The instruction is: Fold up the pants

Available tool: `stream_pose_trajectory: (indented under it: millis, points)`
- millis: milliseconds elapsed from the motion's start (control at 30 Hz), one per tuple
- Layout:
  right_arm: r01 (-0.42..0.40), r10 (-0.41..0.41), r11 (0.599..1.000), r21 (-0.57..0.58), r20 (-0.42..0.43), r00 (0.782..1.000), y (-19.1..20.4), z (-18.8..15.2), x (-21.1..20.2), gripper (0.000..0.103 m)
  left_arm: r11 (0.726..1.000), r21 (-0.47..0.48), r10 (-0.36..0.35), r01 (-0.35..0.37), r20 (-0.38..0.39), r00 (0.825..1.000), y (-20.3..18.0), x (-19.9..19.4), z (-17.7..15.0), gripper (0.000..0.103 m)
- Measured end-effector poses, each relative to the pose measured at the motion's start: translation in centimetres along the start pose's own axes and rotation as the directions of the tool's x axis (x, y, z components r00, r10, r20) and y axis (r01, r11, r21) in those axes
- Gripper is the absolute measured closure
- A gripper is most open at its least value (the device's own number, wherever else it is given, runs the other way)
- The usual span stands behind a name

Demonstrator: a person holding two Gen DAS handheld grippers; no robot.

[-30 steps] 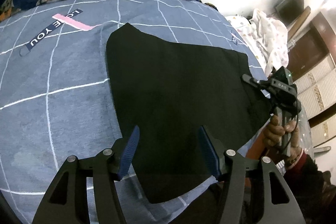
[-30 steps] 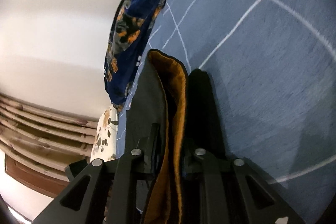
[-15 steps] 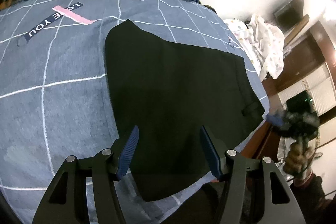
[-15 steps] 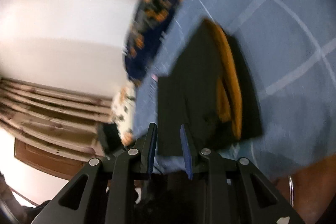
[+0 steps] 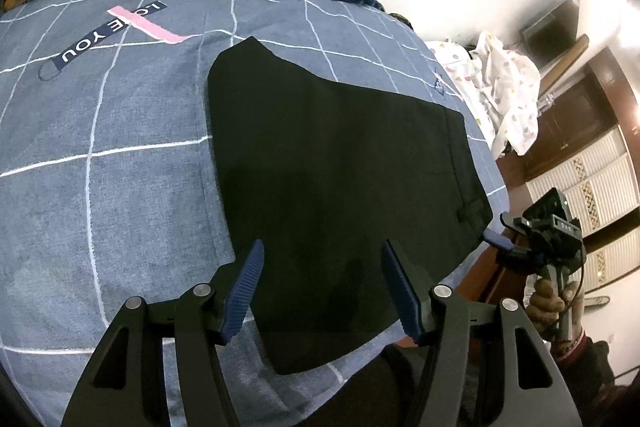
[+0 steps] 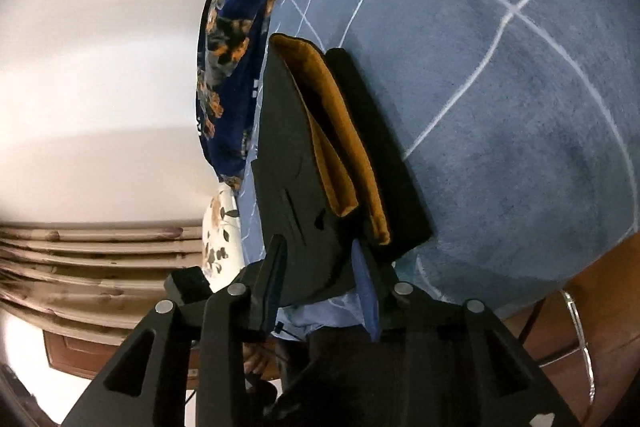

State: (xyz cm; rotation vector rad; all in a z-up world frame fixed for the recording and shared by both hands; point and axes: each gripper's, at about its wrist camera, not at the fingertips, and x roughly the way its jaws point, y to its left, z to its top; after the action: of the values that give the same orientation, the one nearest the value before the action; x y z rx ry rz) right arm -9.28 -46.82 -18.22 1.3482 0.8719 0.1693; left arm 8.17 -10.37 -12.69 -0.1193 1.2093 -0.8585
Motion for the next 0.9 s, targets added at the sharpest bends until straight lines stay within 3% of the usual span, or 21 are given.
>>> stream_pose_trajectory:
  millis: [200,267,400,500,633,767,900]
  points:
    - [0.038,-0.037,0.999,-0.023,0.017,0.999,0.7,0.6,1.1,0.067,1.0,-0.001,0.002,-0.003,-0.006,1.0,-0.1,0.0,-0.1,0.04]
    - [0.097,-0.095,0.993,-0.064,0.035,0.995,1.2,0.7,1.5,0.093,1.0,0.003,0.008,-0.008,-0.007,1.0,-0.2,0.0,-0.1,0.04]
    - [0.108,-0.099,0.986,-0.13,0.076,0.992,2.7,-0.1,0.8,0.093,1.0,0.001,0.012,-0.012,-0.012,1.0,-0.3,0.0,0.0,0.04]
    - [0.066,-0.054,0.988,-0.137,0.089,0.995,3.4,-1.4,-0.6,0.094,1.0,0.005,0.012,-0.012,-0.014,1.0,-0.4,0.2,0.0,0.039]
    - [0.093,-0.091,0.995,-0.028,0.048,0.995,-0.6,-1.9,0.0,0.094,1.0,0.016,0.02,-0.02,-0.029,0.999,-0.5,0.9,-0.2,0.036]
    - [0.024,-0.026,0.995,0.094,0.02,0.999,-4.3,-1.9,1.0,0.096,0.999,0.031,0.034,-0.033,-0.045,0.998,-0.6,1.4,-0.4,0.036]
    - [0.014,-0.015,0.995,0.104,0.012,1.0,-4.3,-1.9,0.9,0.096,0.999,0.029,0.033,-0.032,-0.053,0.998,-0.6,1.8,-0.4,0.033]
